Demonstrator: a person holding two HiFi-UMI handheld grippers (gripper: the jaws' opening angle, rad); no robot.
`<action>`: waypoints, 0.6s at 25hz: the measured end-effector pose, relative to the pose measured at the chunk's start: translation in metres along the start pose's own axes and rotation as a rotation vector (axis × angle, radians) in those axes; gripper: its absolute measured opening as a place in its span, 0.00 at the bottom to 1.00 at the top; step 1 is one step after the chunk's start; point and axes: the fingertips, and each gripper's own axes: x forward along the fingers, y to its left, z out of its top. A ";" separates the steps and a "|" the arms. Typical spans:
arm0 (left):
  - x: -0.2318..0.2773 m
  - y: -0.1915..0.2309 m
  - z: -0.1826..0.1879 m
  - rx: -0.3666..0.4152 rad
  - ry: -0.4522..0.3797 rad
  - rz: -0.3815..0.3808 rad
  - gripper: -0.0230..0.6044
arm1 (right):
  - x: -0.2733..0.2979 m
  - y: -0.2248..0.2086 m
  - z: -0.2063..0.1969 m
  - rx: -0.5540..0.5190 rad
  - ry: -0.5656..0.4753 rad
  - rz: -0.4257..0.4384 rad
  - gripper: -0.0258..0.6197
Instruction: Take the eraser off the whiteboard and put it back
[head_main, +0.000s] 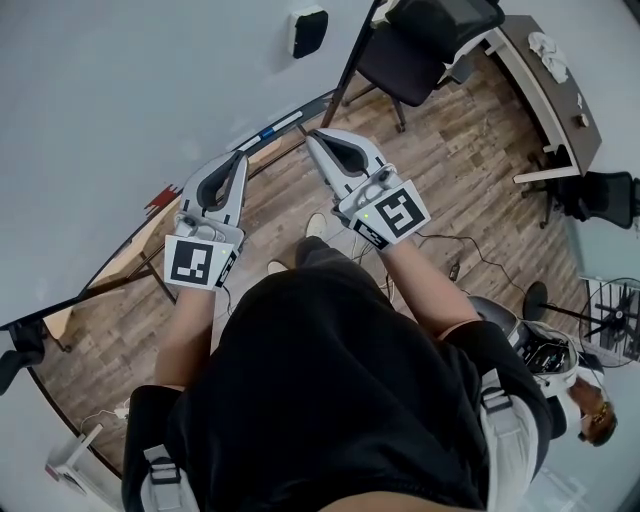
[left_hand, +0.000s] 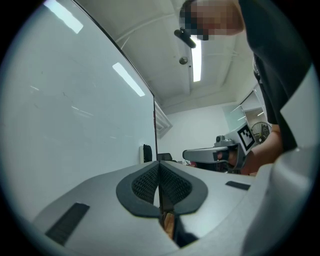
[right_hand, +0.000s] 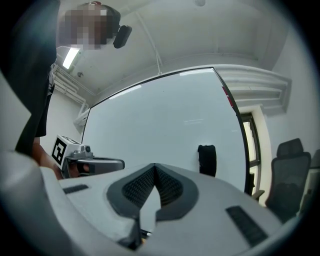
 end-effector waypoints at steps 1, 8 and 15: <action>0.001 0.000 0.000 0.001 0.000 -0.001 0.03 | 0.000 -0.001 0.000 -0.002 0.001 -0.001 0.04; 0.007 0.001 0.002 0.005 -0.002 -0.004 0.03 | 0.000 -0.006 0.001 -0.007 0.003 -0.003 0.04; 0.014 0.003 -0.002 0.001 -0.001 0.000 0.03 | 0.001 -0.013 -0.002 -0.008 0.003 -0.002 0.04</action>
